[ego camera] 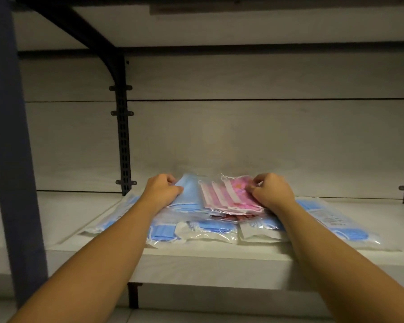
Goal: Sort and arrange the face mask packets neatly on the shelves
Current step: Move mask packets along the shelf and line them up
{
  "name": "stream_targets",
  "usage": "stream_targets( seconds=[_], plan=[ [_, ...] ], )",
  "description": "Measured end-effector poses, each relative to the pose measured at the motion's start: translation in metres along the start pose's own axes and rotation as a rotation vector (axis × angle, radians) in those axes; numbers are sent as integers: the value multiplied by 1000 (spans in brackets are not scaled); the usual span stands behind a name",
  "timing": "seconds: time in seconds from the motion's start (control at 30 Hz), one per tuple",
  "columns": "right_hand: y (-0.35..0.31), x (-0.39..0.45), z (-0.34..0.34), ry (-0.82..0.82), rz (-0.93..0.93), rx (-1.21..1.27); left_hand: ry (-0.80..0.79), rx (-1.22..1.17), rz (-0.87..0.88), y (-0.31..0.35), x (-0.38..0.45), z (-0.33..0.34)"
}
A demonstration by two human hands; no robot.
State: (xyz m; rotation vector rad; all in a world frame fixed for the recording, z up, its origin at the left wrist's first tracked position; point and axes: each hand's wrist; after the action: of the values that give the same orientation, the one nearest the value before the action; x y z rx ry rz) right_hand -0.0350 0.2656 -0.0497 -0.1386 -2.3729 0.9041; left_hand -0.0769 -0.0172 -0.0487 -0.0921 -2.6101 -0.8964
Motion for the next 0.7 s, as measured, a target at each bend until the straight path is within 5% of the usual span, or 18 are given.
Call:
stream_targets(
  seconds=[0.2,0.7],
  plan=[
    [-1,-2,-4,141,-3,165,164,-110,-42,-3,4,-4],
    [-15,-3,-11,-13,141,1111,239,-267,17,-8,2,-6]
  ],
)
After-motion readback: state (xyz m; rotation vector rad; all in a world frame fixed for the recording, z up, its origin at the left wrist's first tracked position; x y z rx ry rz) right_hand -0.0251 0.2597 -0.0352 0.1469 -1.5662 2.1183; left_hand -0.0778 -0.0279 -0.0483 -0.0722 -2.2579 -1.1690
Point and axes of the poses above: each hand's wrist, its own x-axis towards the middle knuckle, its own z-axis out of the palm, y = z × x, and after that the axes turned 15 degrees about x, right-handed
